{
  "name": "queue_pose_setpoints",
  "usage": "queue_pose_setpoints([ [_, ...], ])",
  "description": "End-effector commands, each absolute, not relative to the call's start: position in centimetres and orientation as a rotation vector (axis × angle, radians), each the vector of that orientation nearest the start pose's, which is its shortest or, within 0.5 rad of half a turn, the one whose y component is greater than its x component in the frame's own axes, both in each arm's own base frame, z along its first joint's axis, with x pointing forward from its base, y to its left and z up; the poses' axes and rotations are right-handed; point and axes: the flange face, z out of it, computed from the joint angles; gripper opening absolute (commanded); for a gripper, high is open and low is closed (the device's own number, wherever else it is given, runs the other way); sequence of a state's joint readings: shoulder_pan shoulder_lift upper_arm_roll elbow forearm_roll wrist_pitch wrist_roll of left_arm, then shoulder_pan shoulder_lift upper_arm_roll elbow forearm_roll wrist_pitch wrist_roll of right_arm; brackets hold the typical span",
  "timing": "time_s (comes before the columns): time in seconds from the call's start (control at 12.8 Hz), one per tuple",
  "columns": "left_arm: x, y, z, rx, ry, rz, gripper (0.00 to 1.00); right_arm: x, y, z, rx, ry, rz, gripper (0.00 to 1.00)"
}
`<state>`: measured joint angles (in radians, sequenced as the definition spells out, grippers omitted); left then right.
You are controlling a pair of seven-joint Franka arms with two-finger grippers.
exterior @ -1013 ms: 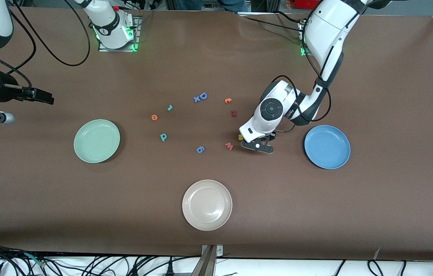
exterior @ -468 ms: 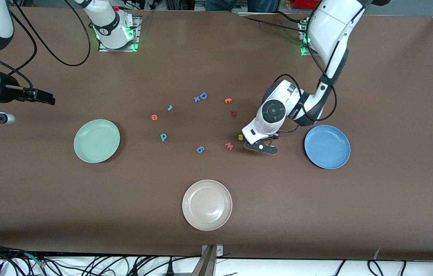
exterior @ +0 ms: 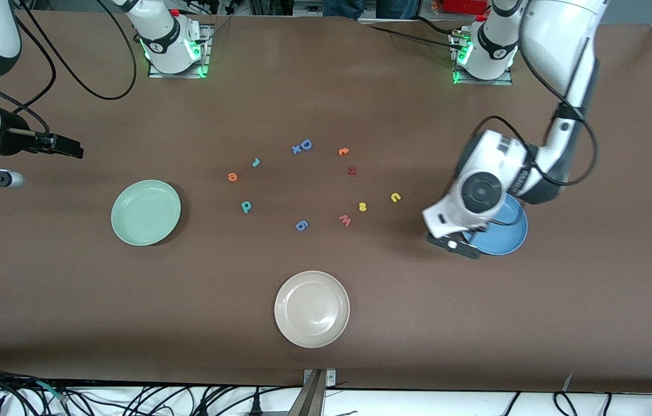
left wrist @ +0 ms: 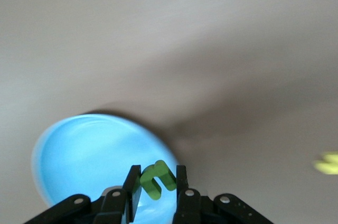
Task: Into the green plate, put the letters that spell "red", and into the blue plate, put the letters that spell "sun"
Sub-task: 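Lower the green u onto the blue plate and open the left gripper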
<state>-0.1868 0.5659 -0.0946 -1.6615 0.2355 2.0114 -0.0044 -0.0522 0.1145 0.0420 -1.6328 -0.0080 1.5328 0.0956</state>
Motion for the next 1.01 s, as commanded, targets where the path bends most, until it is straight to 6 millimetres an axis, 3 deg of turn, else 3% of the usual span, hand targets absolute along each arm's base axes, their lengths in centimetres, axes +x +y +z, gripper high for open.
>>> queue_pose_setpoints([
  [0.0,64.8,-12.2,23.5,-2.88,0.638,0.293,0.0,57.7,-0.3,52.8,-3.109,0.164,0.332,1.0],
  [0.08,65.1,-10.2,22.2,-2.889,0.649,0.301,0.0,57.8,0.1,52.5,-3.089,0.16,0.329,1.0],
  [0.16,65.1,-9.6,21.2,-2.9,0.655,0.293,0.18,57.9,0.1,52.4,-3.084,0.163,0.329,1.0],
  [0.23,65.0,-9.6,21.0,-2.902,0.653,0.297,0.99,57.8,0.1,52.2,-3.084,0.163,0.336,1.0],
  [0.39,64.6,-10.1,21.5,-2.909,0.646,0.317,1.0,57.8,0.1,52.0,-3.083,0.163,0.338,1.0],
  [0.62,62.9,-15.5,25.1,-2.986,0.622,0.355,1.0,57.8,0.3,52.1,-3.085,0.173,0.334,1.0],
  [0.78,60.7,-21.5,26.9,-3.036,0.53,0.385,1.0,58.4,2.0,51.5,-3.09,0.222,0.316,1.0],
  [0.94,58.3,-26.9,26.7,-3.063,0.33,0.389,1.0,59.5,5.0,49.7,-3.095,0.278,0.286,1.0],
])
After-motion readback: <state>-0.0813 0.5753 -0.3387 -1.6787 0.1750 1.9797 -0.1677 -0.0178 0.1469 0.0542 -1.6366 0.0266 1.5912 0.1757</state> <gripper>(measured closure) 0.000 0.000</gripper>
